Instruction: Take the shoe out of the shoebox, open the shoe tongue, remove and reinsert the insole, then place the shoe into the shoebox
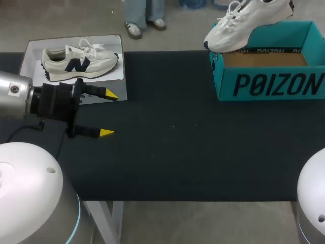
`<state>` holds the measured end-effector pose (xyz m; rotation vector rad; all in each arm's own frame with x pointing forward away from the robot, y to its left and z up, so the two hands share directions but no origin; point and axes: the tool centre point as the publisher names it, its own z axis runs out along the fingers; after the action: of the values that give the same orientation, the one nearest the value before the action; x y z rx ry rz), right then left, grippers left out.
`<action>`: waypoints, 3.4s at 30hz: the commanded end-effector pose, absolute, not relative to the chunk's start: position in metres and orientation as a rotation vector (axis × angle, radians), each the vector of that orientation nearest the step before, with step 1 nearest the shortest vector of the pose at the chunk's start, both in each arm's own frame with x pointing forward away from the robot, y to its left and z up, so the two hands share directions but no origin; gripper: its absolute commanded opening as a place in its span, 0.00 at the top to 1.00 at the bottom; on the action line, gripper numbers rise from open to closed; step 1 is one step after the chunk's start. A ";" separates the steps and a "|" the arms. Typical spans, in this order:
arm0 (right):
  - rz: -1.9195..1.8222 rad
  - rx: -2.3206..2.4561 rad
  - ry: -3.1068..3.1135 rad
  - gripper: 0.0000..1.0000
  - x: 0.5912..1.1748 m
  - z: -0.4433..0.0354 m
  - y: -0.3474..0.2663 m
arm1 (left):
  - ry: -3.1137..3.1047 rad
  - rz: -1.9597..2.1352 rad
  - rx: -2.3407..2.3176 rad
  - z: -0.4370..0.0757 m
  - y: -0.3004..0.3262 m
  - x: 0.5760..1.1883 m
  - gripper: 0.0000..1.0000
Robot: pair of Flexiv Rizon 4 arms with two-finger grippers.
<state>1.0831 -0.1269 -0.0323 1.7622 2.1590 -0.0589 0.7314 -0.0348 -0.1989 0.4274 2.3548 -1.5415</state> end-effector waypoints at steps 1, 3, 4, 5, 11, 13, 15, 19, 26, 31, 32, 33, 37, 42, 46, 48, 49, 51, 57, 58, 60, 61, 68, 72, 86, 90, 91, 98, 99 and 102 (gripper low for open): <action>-0.065 1.765 2.159 1.00 1.084 -0.030 -0.126 | 2.357 -1.540 0.429 -0.199 -0.035 0.732 0.00; -0.065 1.765 2.159 1.00 1.084 -0.030 -0.126 | 2.357 -1.540 0.429 -0.199 -0.035 0.732 0.00; -0.029 1.795 2.151 1.00 1.082 -0.030 -0.129 | 2.357 -1.540 0.429 -0.199 -0.035 0.732 0.00; 0.003 1.839 2.109 1.00 1.080 -0.029 -0.137 | 2.357 -1.540 0.429 -0.199 -0.035 0.732 0.00; 0.126 1.983 2.008 1.00 1.059 -0.033 -0.166 | 2.357 -1.540 0.429 -0.199 -0.035 0.732 0.00; 0.132 2.040 1.969 1.00 1.052 -0.039 -0.178 | 2.357 -1.540 0.429 -0.199 -0.035 0.732 0.00; 0.180 2.085 1.982 1.00 1.047 -0.046 -0.188 | 2.357 -1.540 0.429 -0.199 -0.035 0.732 0.00; 0.192 2.132 1.986 1.00 1.040 -0.066 -0.201 | 2.357 -1.540 0.429 -0.199 -0.035 0.732 0.00; 0.183 2.267 1.893 1.00 1.036 -0.102 -0.223 | 2.357 -1.540 0.429 -0.199 -0.035 0.732 0.00; 0.144 2.340 1.827 1.00 1.046 -0.117 -0.242 | 2.357 -1.540 0.429 -0.199 -0.035 0.732 0.00; 0.139 2.341 1.805 1.00 1.048 -0.119 -0.245 | 2.357 -1.540 0.429 -0.199 -0.035 0.732 0.00; 0.127 2.338 1.787 1.00 1.050 -0.121 -0.247 | 2.357 -1.540 0.429 -0.199 -0.035 0.732 0.00; 0.112 2.359 1.755 1.00 1.058 -0.134 -0.255 | 2.357 -1.540 0.429 -0.199 -0.035 0.732 0.00; 0.144 2.397 1.747 1.00 1.070 -0.144 -0.261 | 2.357 -1.540 0.429 -0.199 -0.035 0.732 0.00; 0.159 2.416 1.747 1.00 1.079 -0.152 -0.264 | 2.357 -1.540 0.429 -0.199 -0.035 0.732 0.00; 0.158 2.423 1.741 1.00 1.082 -0.157 -0.266 | 2.357 -1.540 0.429 -0.199 -0.035 0.732 0.00; 0.160 2.438 1.740 1.00 1.083 -0.161 -0.268 | 2.357 -1.540 0.429 -0.199 -0.035 0.732 0.00; 0.155 2.455 1.747 1.00 1.085 -0.168 -0.272 | 2.357 -1.540 0.429 -0.199 -0.035 0.732 0.00; 0.133 2.472 1.751 1.00 1.086 -0.190 -0.280 | 2.357 -1.540 0.429 -0.199 -0.035 0.732 0.00; 0.131 2.473 1.752 1.00 1.087 -0.193 -0.281 | 2.357 -1.540 0.429 -0.199 -0.035 0.732 0.00; 0.122 2.480 1.760 1.00 1.087 -0.201 -0.282 | 2.357 -1.540 0.429 -0.199 -0.035 0.732 0.00; 0.122 2.481 1.759 1.00 1.088 -0.204 -0.283 | 2.357 -1.540 0.429 -0.199 -0.035 0.732 0.00; 0.137 2.503 1.759 1.00 1.089 -0.212 -0.287 | 2.357 -1.540 0.429 -0.199 -0.035 0.732 0.00; 0.144 2.504 1.762 1.00 1.087 -0.221 -0.292 | 2.357 -1.540 0.429 -0.199 -0.035 0.732 0.00; 0.108 2.490 1.788 1.00 1.078 -0.251 -0.299 | 2.357 -1.540 0.429 -0.199 -0.035 0.732 0.00; 0.085 2.485 1.802 1.00 1.076 -0.264 -0.297 | 2.357 -1.540 0.429 -0.199 -0.035 0.732 0.00; 0.080 2.482 1.808 1.00 1.075 -0.267 -0.296 | 2.357 -1.540 0.429 -0.199 -0.035 0.732 0.00; 0.041 2.460 1.842 1.00 1.076 -0.289 -0.292 | 2.357 -1.540 0.429 -0.199 -0.035 0.732 0.00; 0.036 2.459 1.842 1.00 1.076 -0.293 -0.292 | 2.357 -1.540 0.429 -0.199 -0.035 0.732 0.00; 0.029 2.461 1.842 1.00 1.075 -0.304 -0.292 | 2.357 -1.540 0.429 -0.199 -0.035 0.732 0.00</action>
<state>1.0704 -0.2918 -0.2948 2.4562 1.8395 0.0308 0.7314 -0.0348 -0.1990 0.4274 2.3548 -1.5415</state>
